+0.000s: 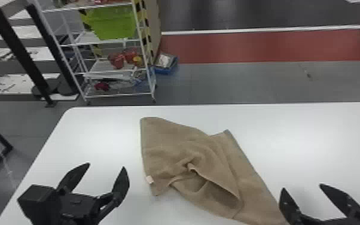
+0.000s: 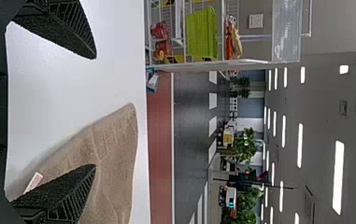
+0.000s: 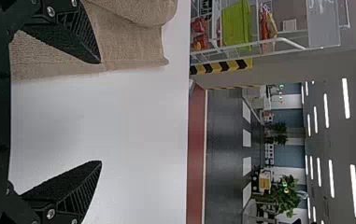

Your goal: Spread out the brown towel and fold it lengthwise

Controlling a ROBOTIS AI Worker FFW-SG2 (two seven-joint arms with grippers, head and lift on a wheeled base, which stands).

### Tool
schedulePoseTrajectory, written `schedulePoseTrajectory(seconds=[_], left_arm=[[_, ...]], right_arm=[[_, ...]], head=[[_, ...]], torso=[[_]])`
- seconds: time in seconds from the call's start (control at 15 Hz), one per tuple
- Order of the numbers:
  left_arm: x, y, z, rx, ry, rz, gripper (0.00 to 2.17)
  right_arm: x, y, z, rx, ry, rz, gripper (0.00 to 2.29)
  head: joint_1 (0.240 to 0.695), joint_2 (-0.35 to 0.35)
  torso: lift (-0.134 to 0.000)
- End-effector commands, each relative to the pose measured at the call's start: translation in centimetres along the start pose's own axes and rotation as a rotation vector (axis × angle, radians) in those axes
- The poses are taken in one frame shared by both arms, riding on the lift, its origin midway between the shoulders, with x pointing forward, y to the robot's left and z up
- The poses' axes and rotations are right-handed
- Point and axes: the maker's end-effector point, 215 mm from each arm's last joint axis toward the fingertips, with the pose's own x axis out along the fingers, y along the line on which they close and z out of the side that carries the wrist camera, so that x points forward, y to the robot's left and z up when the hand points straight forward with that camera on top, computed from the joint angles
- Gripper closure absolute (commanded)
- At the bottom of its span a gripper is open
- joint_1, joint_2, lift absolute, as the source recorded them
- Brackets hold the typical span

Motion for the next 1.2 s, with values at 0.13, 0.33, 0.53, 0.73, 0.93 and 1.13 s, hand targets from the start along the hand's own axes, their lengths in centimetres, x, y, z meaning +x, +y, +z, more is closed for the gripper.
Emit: schedulePoseTrajectory(seconds=[0.13, 0.33, 0.53, 0.73, 0.93, 1.13], left_arm=[[-0.26, -0.04, -0.16, -0.001, 0.003, 0.001, 0.05], [-0.33, -0.17, -0.04, -0.001, 0.000, -0.002, 0.05], [-0.31, -0.33, -0.04, -0.002, 0.000, -0.005, 0.05], [-0.31, -0.32, -0.03, -0.002, -0.002, -0.005, 0.05], [-0.28, -0.19, -0.06, 0.000, -0.001, -0.002, 0.05], [-0.35, 0.03, 0.04, 0.005, -0.002, 0.004, 0.05]], right_arm=[[-0.08, 0.73, -0.10, 0.007, 0.001, 0.012, 0.13], [-0.15, 0.86, -0.06, 0.007, -0.002, 0.015, 0.13], [-0.28, 0.87, -0.02, 0.007, -0.003, 0.014, 0.13], [-0.28, 0.87, 0.16, 0.006, -0.008, 0.014, 0.13], [-0.30, 0.89, 0.31, 0.005, -0.009, 0.015, 0.13], [-0.01, 0.99, 0.03, 0.008, 0.004, 0.022, 0.13]], head=[[0.695, 0.122], [0.695, 0.130], [0.695, 0.130], [0.695, 0.128], [0.695, 0.129], [0.695, 0.132]], torso=[[-0.122], [-0.122], [-0.122], [-0.122], [-0.122], [-0.122]])
